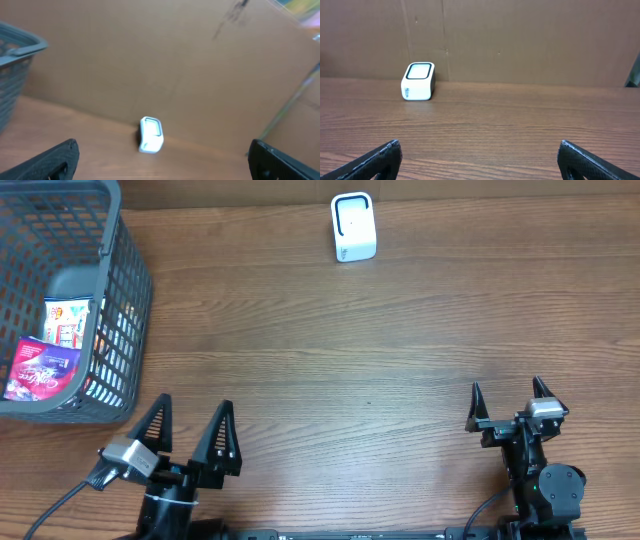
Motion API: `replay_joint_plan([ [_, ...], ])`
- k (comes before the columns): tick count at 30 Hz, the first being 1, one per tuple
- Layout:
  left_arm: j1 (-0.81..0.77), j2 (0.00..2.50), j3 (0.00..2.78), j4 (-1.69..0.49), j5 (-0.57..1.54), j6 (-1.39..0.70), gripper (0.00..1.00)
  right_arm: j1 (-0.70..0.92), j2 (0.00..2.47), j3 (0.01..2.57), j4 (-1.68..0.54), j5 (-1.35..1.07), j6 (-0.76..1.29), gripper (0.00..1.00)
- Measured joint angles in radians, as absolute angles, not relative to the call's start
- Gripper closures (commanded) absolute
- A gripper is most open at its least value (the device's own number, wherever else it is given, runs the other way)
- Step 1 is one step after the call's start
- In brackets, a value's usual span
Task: Scan the item barcode
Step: 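Reach the left gripper into the basket and grasp the pink pad pack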
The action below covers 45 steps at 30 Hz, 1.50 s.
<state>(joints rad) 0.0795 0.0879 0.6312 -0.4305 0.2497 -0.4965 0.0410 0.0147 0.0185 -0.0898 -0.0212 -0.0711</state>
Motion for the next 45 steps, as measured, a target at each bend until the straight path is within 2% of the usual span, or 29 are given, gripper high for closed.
replay_joint_plan([
  [4, 0.080, 0.260, 0.817, -0.671, 0.163, -0.461, 0.00, 0.041, 0.015, 0.019, -0.089, -0.022, -0.071, 0.00],
  [7, 0.080, 0.501, 1.069, -0.947, 0.118, -0.406, 0.00, 0.041, 0.014, 0.019, -0.091, -0.022, -0.071, 0.00],
  [14, 0.080, 0.957, 1.537, -1.221, 0.087, -0.250, 0.00, 0.041, 0.013, 0.019, -0.091, -0.022, -0.072, 0.00],
  [21, 0.126, 1.327, 2.072, -1.545, -0.135, -0.329, 0.00, 0.041, 0.013, 0.019, -0.091, -0.022, -0.072, 0.00],
  [27, 0.287, 1.524, 2.341, -1.555, -0.219, -0.365, 0.00, 0.041, 0.013, 0.019, -0.090, -0.022, -0.071, 0.00],
  [36, 0.474, 1.575, 2.361, -1.481, -0.261, -0.406, 0.00, 0.041, 0.013, 0.019, -0.090, -0.021, -0.071, 0.00],
  [45, 0.617, 1.664, 2.370, -1.453, -0.310, -0.555, 0.00, 0.041, 0.013, 0.019, -0.089, -0.022, -0.072, 0.00],
])
